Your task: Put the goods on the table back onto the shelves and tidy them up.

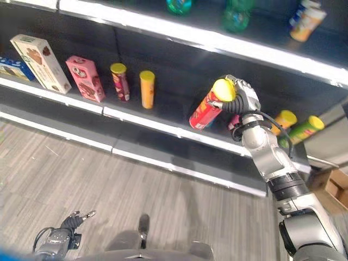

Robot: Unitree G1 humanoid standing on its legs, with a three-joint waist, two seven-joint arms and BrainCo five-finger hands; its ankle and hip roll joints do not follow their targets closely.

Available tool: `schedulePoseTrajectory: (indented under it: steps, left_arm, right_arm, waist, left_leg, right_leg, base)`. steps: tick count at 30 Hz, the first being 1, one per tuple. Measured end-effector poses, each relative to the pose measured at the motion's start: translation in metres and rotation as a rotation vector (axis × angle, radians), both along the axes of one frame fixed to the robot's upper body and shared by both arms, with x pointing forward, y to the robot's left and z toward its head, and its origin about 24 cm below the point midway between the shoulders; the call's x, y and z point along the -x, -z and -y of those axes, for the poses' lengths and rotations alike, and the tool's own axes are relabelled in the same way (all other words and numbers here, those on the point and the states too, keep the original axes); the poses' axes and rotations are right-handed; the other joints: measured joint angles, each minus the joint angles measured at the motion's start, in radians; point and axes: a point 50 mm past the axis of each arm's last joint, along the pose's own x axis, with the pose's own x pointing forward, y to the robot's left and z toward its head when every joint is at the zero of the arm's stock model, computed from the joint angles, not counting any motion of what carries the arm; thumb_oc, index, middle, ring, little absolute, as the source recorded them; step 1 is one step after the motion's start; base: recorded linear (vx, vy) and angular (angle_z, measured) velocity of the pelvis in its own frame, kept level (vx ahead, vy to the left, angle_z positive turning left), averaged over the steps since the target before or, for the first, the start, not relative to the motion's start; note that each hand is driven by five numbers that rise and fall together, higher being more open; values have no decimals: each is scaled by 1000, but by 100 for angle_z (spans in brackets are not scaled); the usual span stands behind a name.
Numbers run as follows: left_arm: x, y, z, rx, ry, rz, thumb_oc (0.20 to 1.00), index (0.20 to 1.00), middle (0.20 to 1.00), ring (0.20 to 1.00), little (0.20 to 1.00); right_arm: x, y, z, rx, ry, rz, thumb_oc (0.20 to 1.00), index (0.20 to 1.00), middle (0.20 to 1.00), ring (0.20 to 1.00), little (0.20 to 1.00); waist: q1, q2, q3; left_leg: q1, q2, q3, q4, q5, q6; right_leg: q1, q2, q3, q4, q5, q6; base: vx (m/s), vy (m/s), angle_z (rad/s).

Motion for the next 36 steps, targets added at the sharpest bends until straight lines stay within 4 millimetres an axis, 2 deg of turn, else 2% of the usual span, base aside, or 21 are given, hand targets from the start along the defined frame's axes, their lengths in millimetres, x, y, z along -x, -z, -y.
schedulePoseTrajectory:
  steps: [1,4,5,6,9,12,13,14,15,17,19,21,23,24,25,27,28,29,30,32,36]
  left_arm:
    - [5,5,8,23,4,-23,1000,1000,1000,1000,1000]
    - [15,13,21,58,7,-72,1000,1000,1000,1000,1000]
    - [19,15,24,66,8,-83,1000,1000,1000,1000,1000]
    - [22,16,22,62,5,-93,1000,1000,1000,1000,1000]
    - [26,14,24,62,32,-77,1000,1000,1000,1000,1000]
    - [37,16,24,66,3,-84,1000,1000,1000,1000,1000]
    - [45,17,22,66,-24,-96,1000,1000,1000,1000,1000]
    - [56,17,16,52,-40,-121,1000,1000,1000,1000,1000]
    - [63,18,16,52,-50,-134,1000,1000,1000,1000,1000]
    - [70,17,5,26,-85,-164,1000,1000,1000,1000,1000]
    - [71,17,4,26,-84,-175,1000,1000,1000,1000,1000]
    - [65,17,7,31,-74,-150,1000,1000,1000,1000,1000]
    - [50,15,12,41,-63,-96,1000,1000,1000,1000,1000]
    - [45,13,12,38,-56,-75,1000,1000,1000,1000,1000]
    - [44,13,11,33,-54,-73,1000,1000,1000,1000,1000]
    - [44,15,13,37,-46,-95,1000,1000,1000,1000,1000]
    - [43,16,13,35,-45,-106,1000,1000,1000,1000,1000]
    - [46,17,14,37,-54,-125,1000,1000,1000,1000,1000]
    - [47,18,16,43,-54,-127,1000,1000,1000,1000,1000]
    - [49,21,25,64,-49,-130,1000,1000,1000,1000,1000]
    - [49,21,27,69,-42,-126,1000,1000,1000,1000,1000]
  right_arm:
    - [1,-1,1,5,-1,1,200,200,200,200,200]
    - [2,1,2,11,1,-5,200,200,200,200,200]
    - [5,7,6,22,9,-26,200,200,200,200,200]
    - [7,11,7,22,7,-37,200,200,200,200,200]
    - [17,27,16,21,34,-91,200,200,200,200,200]
    - [27,39,17,18,32,-131,200,200,200,200,200]
    - [34,43,14,6,16,-135,200,200,200,200,200]
    - [38,46,11,4,-3,-137,200,200,200,200,200]
    - [37,45,10,3,-1,-133,200,200,200,200,200]
    - [35,49,5,-35,-13,-143,200,200,200,200,200]
    - [36,53,1,-31,-34,-168,200,200,200,200,200]
    - [37,55,1,-26,-39,-179,200,200,200,200,200]
    - [35,54,4,-5,-34,-183,200,200,200,200,200]
    - [36,57,6,14,-33,-202,200,200,200,200,200]
    - [36,57,6,25,-40,-212,200,200,200,200,200]
    - [33,53,5,29,-47,-201,200,200,200,200,200]
    - [30,53,6,18,-37,-203,200,200,200,200,200]
    - [29,57,3,14,-44,-216,200,200,200,200,200]
    - [28,58,5,20,-38,-220,200,200,200,200,200]
    - [27,62,14,36,3,-250,200,200,200,200,200]
    - [27,67,14,83,13,-268,200,200,200,200,200]
  waist:
    - [-3,8,-2]
    - [-41,25,6]
    - [-64,25,2]
    - [-63,15,5]
    - [-78,10,5]
    - [-53,29,6]
    - [-43,17,5]
    - [-38,-52,8]
    - [-13,-73,20]
    - [-11,-70,16]
    - [-20,-82,29]
    - [-40,-77,35]
    - [-35,-25,60]
    - [-37,-15,61]
    - [-39,-27,58]
    - [-42,-40,63]
    - [-43,-62,79]
    - [-20,-74,81]
    - [-33,-57,85]
    - [-46,3,81]
    - [-51,43,72]
  left_leg:
    - [19,-10,-34,-2,-27,-25]
    - [53,-33,-50,-3,-35,-22]
    - [80,-46,-46,0,-101,-69]
    - [96,-65,-48,0,-97,-59]
    - [137,-95,-25,1,-98,-52]
    - [165,-99,5,2,-106,-64]
    - [165,-125,14,38,-106,-64]
    - [95,-198,42,189,-126,-86]
    - [27,-207,28,297,-173,-75]
    - [-48,-41,17,256,-227,-96]
    - [-24,-11,37,212,-207,-102]
    - [-10,-7,43,241,-219,-106]
    - [-30,54,59,303,-257,-111]
    - [-36,64,58,320,-268,-113]
    - [-35,55,56,308,-264,-114]
    - [-39,53,46,272,-224,-129]
    - [-90,41,17,365,-222,-155]
    - [-92,70,-31,220,-211,-165]
    - [-92,109,-26,162,-195,-184]
    - [-83,189,-27,50,-135,-231]
    - [-43,168,-19,-8,-80,-221]
  right_leg:
    - [-52,33,-29,-58,-3,-3]
    - [-140,98,-52,-217,61,-25]
    - [-194,113,-63,-276,128,-27]
    - [-202,116,-73,-321,164,-24]
    - [-200,122,-86,-314,202,-78]
    - [-162,189,-122,-307,233,-127]
    - [-126,205,-121,-343,300,-213]
    - [-78,142,-100,-395,351,-345]
    - [-54,133,-44,-446,356,-321]
    - [-59,165,4,-488,368,-289]
    - [-52,172,10,-489,348,-215]
    - [-25,155,-24,-493,318,-188]
    - [-47,184,-63,-315,221,-224]
    - [-57,163,-69,-208,152,-187]
    - [-47,137,-65,-206,97,-158]
    - [-44,140,-50,-274,132,-193]
    - [-17,139,-27,-346,173,-213]
    - [12,132,-15,-445,218,-188]
    - [35,138,-31,-482,246,-159]
    - [45,159,-38,-494,247,-169]
    - [45,132,-27,-494,255,-159]
  base:
    - [211,63,9]
    - [164,8,46]
    - [246,-47,55]
    - [124,-50,53]
    - [96,-47,58]
    - [116,-48,16]
    - [68,-19,6]
    - [98,-30,-13]
    - [102,-49,-25]
    - [77,-75,-43]
    - [20,-43,-33]
    - [-10,-23,-16]
    - [25,23,-21]
    - [40,30,-10]
    - [46,87,-1]
    - [42,86,0]
    - [94,172,-31]
    - [92,178,-18]
    - [114,192,-12]
    - [94,138,6]
    - [82,106,-23]
